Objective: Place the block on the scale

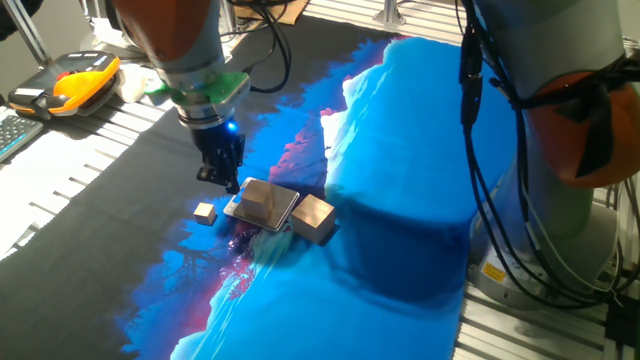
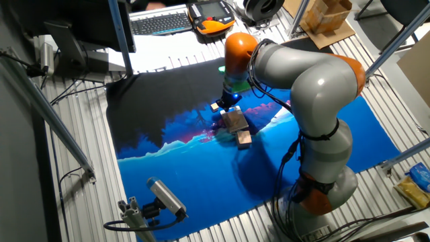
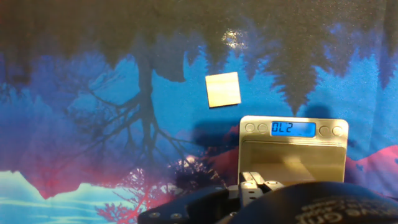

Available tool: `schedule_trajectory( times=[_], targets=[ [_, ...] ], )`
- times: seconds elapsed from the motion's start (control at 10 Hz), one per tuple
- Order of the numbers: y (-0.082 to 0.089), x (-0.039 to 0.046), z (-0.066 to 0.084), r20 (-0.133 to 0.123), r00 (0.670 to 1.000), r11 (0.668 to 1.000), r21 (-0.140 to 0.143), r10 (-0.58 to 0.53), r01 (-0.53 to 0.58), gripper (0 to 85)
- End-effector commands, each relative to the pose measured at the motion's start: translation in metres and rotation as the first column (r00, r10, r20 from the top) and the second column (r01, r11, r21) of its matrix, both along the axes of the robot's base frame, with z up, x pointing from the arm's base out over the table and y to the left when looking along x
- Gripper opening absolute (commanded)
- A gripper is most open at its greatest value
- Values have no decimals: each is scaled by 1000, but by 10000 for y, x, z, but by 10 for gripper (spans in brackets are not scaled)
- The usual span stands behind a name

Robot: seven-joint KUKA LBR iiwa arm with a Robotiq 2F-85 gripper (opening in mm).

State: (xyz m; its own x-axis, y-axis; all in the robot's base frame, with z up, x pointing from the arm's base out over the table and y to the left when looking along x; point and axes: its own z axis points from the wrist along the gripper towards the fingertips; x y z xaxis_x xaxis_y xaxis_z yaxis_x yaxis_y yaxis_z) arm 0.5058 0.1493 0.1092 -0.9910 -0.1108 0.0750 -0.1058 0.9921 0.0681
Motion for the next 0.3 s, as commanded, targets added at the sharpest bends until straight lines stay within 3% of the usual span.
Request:
schedule_trajectory(
  times=[0.0, 0.2],
  targets=[
    [6, 1, 0, 1, 1000, 1000, 4, -1, 1, 0],
    [20, 7, 2, 6, 1000, 1000, 4, -7, 7, 0]
  ],
)
